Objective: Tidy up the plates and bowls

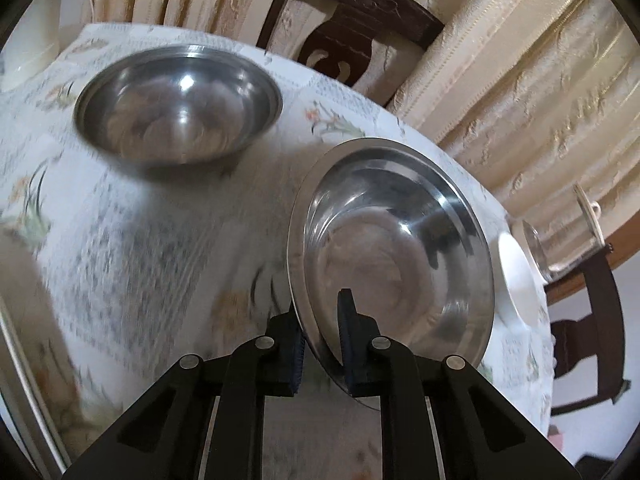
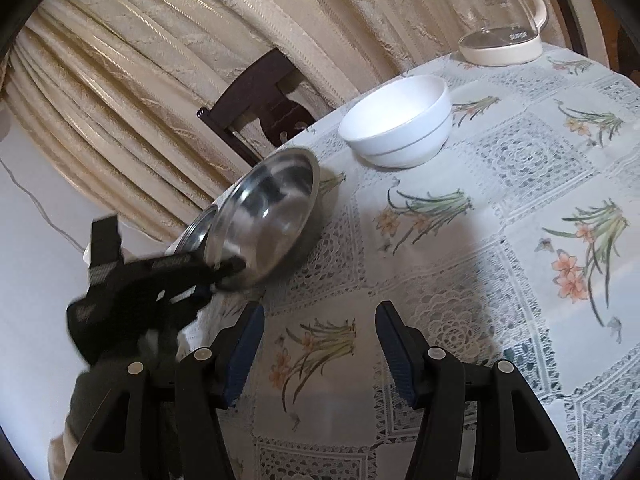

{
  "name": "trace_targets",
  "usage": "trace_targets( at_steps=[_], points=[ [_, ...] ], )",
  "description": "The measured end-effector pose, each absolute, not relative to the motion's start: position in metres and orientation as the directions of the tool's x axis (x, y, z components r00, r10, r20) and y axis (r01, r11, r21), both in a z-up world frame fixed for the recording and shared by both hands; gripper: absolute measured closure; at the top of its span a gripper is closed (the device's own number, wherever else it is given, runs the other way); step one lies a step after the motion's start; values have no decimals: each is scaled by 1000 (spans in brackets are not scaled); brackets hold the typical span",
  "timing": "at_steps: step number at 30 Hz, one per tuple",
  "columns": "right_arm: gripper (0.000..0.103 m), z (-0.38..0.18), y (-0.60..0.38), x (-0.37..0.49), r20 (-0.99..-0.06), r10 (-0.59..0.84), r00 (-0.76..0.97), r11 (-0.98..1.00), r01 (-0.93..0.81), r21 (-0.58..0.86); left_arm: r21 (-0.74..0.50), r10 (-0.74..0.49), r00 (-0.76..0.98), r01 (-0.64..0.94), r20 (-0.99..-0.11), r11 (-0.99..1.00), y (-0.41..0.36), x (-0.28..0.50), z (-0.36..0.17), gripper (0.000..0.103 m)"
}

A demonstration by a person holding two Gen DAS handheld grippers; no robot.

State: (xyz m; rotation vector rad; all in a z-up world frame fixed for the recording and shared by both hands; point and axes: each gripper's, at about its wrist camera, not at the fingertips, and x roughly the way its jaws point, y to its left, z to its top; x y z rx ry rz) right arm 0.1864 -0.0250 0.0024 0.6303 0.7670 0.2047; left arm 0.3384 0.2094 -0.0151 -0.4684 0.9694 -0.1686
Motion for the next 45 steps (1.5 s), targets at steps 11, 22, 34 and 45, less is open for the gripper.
trace_targets(
  at_steps=[11, 22, 34, 45],
  points=[
    [42, -2, -42, 192, -584, 362, 727, 782, 104, 615, -442, -391, 512, 26, -765, 897, 211, 286, -6, 88],
    [44, -11, -42, 207, -591, 406, 697, 773, 82, 629, -442, -427, 462, 81, -777, 893, 211, 263, -10, 88],
    [79, -12, -23, 205, -611, 442, 657, 816, -11, 578, -421, -424, 457, 114, -782, 900, 207, 250, -10, 88],
    [79, -2, -13, 198, -570, 498, 654, 801, -96, 590, -398, -393, 506, 103, -768, 911, 217, 233, 5, 88]
  ],
)
